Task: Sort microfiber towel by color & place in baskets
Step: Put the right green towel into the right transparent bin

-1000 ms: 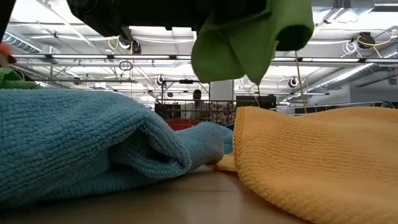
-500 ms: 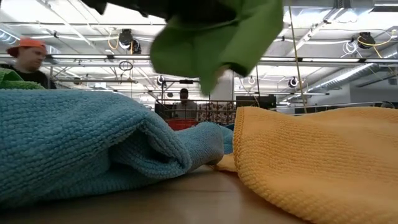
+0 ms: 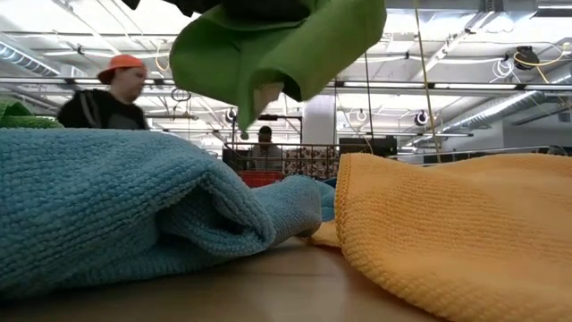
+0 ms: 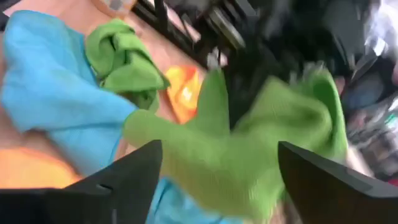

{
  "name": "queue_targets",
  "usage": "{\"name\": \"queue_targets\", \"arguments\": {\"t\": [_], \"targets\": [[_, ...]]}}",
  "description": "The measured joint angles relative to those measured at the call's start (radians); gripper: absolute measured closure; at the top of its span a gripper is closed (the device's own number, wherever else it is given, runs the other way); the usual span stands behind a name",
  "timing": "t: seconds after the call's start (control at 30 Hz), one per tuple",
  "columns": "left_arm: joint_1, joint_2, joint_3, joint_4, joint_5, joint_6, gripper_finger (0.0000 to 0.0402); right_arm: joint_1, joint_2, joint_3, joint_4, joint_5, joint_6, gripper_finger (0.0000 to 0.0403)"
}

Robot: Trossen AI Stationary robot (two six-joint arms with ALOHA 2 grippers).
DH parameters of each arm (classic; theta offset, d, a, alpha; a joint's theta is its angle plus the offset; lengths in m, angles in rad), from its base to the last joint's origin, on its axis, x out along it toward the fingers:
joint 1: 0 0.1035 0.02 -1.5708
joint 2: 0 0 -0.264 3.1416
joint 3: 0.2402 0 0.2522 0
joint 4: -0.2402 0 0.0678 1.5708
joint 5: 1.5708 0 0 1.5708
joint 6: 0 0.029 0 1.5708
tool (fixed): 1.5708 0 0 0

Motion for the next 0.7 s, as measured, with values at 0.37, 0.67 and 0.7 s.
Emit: {"name": "queue_targets", "arguments": {"t": [0.37,0.67,0.7], "targets": [[-0.039,0.0,0.0,-0.017,0.003,0.0,0.0376,-0.07,0.094,0.0,0.302,0.125,-0.254,0.0067],[-0.058,0.0,0.0,0.015,-0.013,0.01,0.0375,-0.187,0.093,0.0,0.182,-0.104,0.074,0.0109],[-0.057,0.0,0.0,0.014,-0.014,0.01,0.0375,-0.191,0.093,0.0,0.17,-0.106,0.099,0.0122]]}}
